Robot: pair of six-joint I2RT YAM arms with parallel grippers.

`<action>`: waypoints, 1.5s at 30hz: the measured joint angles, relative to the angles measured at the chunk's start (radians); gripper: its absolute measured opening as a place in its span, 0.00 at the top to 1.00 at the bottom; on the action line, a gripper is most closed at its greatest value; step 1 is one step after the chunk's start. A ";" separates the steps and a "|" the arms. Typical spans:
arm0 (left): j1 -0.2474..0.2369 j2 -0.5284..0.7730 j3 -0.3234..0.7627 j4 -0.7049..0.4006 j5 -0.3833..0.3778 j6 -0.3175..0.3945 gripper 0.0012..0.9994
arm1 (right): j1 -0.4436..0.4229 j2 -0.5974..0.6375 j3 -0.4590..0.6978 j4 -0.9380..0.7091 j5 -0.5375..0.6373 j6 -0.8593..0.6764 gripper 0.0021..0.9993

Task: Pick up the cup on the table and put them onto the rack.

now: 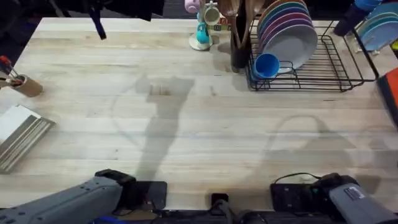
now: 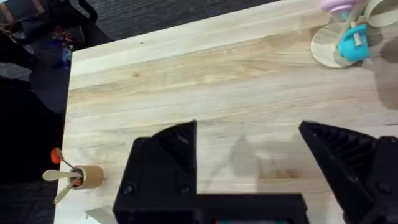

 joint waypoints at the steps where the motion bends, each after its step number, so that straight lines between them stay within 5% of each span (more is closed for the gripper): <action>1: 0.000 0.000 0.000 0.000 0.000 0.000 0.01 | -0.002 0.011 0.000 -0.001 -0.009 -0.021 0.01; 10: 0.000 0.000 0.000 0.000 0.000 0.000 0.01 | -0.035 0.113 0.000 0.007 -0.061 -0.141 0.01; 25: 0.000 0.000 0.000 0.000 0.000 0.000 0.01 | -0.234 0.167 0.000 0.104 -0.192 -0.186 0.01; 45: 0.000 0.000 0.000 0.000 0.000 0.000 0.01 | -0.238 0.336 0.000 0.206 -0.290 -0.226 0.01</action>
